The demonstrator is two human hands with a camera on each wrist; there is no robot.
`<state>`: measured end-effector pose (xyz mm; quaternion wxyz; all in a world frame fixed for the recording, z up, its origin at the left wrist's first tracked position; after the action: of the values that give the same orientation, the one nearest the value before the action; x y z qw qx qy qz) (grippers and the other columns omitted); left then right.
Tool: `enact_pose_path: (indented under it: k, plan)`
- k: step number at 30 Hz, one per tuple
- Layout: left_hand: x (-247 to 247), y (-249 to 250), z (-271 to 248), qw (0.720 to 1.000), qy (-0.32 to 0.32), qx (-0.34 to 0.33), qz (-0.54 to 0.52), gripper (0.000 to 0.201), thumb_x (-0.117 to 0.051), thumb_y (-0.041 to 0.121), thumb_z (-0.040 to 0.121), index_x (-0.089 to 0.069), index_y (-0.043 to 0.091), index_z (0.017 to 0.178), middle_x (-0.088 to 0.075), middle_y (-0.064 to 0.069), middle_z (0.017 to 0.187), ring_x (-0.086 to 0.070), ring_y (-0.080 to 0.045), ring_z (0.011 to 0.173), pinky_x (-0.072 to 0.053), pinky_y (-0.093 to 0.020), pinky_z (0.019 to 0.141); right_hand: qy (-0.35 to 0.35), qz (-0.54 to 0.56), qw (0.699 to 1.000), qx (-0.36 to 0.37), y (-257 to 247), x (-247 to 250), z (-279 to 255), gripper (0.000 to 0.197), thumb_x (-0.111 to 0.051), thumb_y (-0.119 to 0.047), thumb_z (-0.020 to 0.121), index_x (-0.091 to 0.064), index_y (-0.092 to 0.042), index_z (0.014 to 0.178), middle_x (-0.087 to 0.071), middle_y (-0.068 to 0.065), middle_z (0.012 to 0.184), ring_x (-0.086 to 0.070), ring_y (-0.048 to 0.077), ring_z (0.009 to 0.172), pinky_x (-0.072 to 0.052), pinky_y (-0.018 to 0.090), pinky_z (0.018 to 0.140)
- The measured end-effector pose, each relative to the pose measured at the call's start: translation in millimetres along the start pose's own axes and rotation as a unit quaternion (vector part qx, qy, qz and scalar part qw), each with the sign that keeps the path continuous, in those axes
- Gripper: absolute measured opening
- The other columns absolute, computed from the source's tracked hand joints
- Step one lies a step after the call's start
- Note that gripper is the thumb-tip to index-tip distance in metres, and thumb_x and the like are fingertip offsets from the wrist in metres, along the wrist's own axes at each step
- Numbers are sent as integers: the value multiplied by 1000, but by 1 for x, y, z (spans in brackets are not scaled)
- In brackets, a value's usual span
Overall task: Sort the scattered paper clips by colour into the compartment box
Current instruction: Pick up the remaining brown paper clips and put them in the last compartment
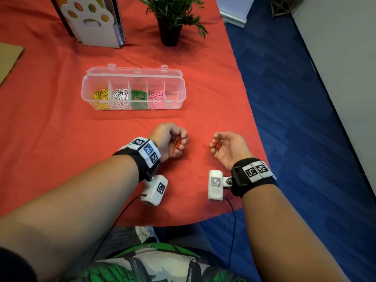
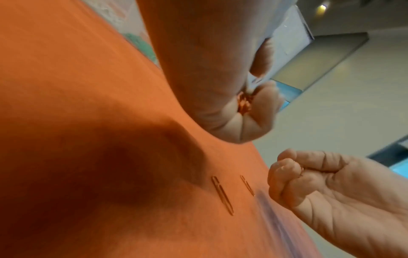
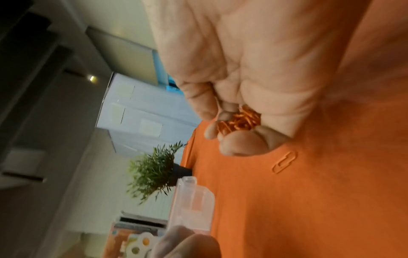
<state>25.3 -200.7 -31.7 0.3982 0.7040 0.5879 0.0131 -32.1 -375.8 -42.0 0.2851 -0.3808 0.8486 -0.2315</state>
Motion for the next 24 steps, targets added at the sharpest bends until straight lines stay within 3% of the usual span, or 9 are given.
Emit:
enact_pose_path:
  k: [3,5,9,12,16,19,21,22,24]
  plan:
    - [0,-2,2,996,44,-20,79,23,-35,16,79,-54,12,67,-49,-2,55,-43,-11,39,-30,-13,39,18,-78,997,0,2,-4,3,17,-44,-11,87,-51,-16,72,-41,-1,60,-39,9,45,-32,18,40]
    - [0,-5,8,950,107,-69,286,21,-50,21,85,-59,16,67,-52,-5,59,-43,-12,42,-32,-14,39,52,-272,960,46,5,-8,8,19,-49,-7,84,-51,-18,70,-41,1,60,-37,13,44,-28,21,41]
    - [3,-15,13,756,107,-172,622,18,-69,30,78,-72,17,90,-72,-7,93,-65,-20,86,-45,-22,74,105,-693,696,153,9,-16,7,19,-54,-20,87,-62,-5,94,-67,18,100,-62,31,97,-47,34,83]
    - [4,-22,14,665,82,-194,716,23,-65,32,79,-67,20,98,-69,-6,103,-63,-24,99,-48,-27,83,121,-755,612,200,18,-20,3,32,-54,-20,87,-51,0,112,-58,20,117,-55,35,111,-45,36,91]
    - [-1,-28,15,588,65,-203,780,25,-54,35,86,-61,13,97,-63,-11,108,-59,-31,103,-48,-37,83,106,-812,538,202,25,-27,2,33,-41,-5,85,-45,4,117,-55,22,120,-54,35,112,-44,38,94]
    - [-2,-32,13,546,63,-206,810,30,-46,34,92,-58,8,102,-61,-14,112,-59,-33,104,-48,-39,83,101,-815,538,191,24,-27,5,35,-37,-5,86,-46,6,117,-54,23,119,-54,37,112,-44,39,93]
    - [-3,-33,11,534,58,-203,819,32,-44,34,93,-55,7,106,-59,-14,114,-60,-32,104,-48,-39,81,71,-798,574,170,18,-28,7,32,-38,-8,89,-52,7,114,-54,24,118,-53,37,115,-42,38,94]
    - [-2,-33,10,535,57,-198,820,32,-45,35,93,-55,8,107,-59,-14,114,-60,-32,103,-49,-39,81,57,-773,612,155,13,-27,8,28,-39,-10,91,-56,4,109,-56,25,117,-54,35,114,-40,36,93]
    - [0,-33,8,535,57,-190,821,32,-48,36,92,-54,9,107,-59,-13,114,-60,-32,103,-49,-39,80,58,-645,754,110,2,-25,8,16,-41,-13,92,-56,-12,84,-58,20,100,-56,29,95,-41,33,81]
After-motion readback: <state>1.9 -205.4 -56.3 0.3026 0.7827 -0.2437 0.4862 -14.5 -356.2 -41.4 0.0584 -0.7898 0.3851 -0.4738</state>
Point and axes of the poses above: each hand's wrist, its own z-axis towards the middle knuckle, its own x-axis out of the back of the hand, y = z × x, the point moved 2 cm from there along z, towards the middle knuckle
